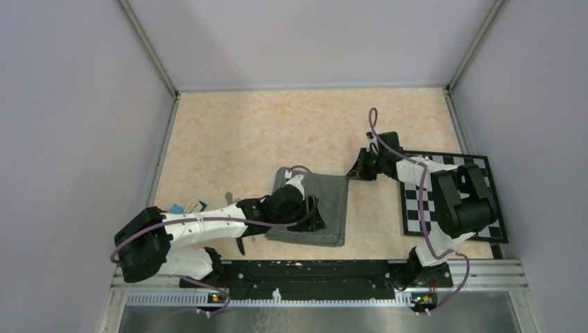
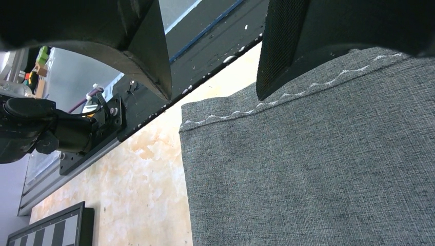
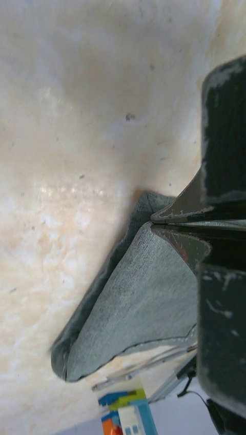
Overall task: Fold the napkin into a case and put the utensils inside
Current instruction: Smooth out the lower triangle-folded napkin at the center of the board.
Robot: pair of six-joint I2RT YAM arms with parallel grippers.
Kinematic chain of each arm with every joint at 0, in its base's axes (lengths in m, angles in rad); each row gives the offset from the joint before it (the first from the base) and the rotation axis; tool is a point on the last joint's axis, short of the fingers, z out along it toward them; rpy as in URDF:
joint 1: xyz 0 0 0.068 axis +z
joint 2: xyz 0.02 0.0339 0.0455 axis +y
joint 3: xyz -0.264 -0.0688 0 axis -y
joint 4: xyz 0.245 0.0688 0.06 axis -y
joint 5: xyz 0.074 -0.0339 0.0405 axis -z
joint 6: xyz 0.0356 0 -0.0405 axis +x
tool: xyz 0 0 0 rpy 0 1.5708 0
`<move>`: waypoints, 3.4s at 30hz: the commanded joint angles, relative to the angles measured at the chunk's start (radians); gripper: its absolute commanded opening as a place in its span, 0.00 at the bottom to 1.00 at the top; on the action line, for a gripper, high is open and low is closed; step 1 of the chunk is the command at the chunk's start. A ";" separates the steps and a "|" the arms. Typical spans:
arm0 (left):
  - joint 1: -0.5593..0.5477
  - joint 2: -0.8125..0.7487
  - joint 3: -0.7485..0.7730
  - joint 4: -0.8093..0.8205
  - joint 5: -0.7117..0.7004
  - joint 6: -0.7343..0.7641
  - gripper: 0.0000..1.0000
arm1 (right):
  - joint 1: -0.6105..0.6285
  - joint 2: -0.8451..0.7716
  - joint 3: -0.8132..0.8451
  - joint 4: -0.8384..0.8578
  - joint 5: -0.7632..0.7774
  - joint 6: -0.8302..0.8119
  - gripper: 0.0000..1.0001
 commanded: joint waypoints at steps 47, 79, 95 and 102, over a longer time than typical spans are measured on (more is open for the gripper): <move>-0.223 0.464 0.482 -0.316 -0.183 0.148 0.40 | 0.206 -0.538 -0.555 -0.062 -0.269 0.140 0.17; -0.249 0.541 0.545 -0.321 -0.136 0.150 0.27 | 0.213 -0.516 -0.580 -0.009 -0.180 0.183 0.04; -0.028 -0.008 0.200 -0.089 0.047 0.091 0.73 | 0.308 -0.535 -0.460 -0.170 -0.113 0.099 0.69; 0.290 -0.111 0.130 0.002 0.151 0.125 0.77 | 0.365 -0.416 -0.391 -0.283 0.132 0.085 0.18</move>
